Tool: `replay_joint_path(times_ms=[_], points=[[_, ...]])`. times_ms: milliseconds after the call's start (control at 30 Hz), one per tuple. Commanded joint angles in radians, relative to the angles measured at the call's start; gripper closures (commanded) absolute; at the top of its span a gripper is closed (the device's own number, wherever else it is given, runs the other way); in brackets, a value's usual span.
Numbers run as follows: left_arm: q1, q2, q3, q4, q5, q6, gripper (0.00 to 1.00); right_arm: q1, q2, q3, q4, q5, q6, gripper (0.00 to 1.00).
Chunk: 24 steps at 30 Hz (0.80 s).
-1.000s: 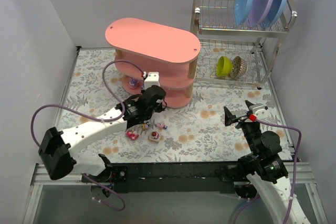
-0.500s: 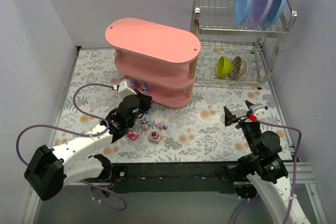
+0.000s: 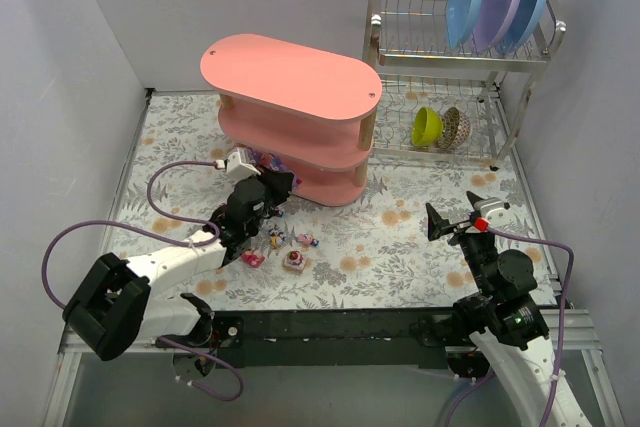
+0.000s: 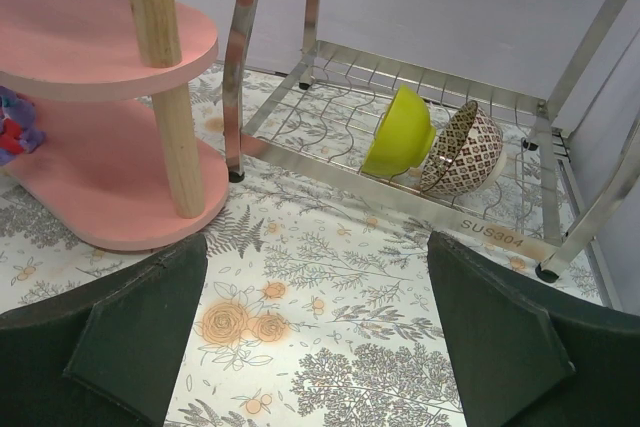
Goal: Place and organize the plastic toys onto the shelf
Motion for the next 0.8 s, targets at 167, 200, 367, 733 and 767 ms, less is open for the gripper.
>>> replay_joint_path(times_ms=[167,200,367,733,767], points=[[0.011,0.052,-0.027,0.18,-0.025,0.012,1.0,0.006,-0.205,0.006,0.044,0.008,0.003,0.02],[0.011,0.069,-0.027,0.183,-0.028,0.013,1.0,0.006,-0.207,0.006,0.044,0.008,0.003,0.02],[0.011,0.111,-0.027,0.223,-0.04,0.026,1.0,0.007,-0.205,0.004,0.044,0.011,0.002,0.02],[0.011,0.188,-0.025,0.29,-0.056,0.052,1.0,0.007,-0.205,0.001,0.05,0.017,0.002,0.02],[0.011,0.201,-0.024,0.295,-0.056,0.053,1.0,0.007,-0.205,0.001,0.051,0.017,0.002,0.02]])
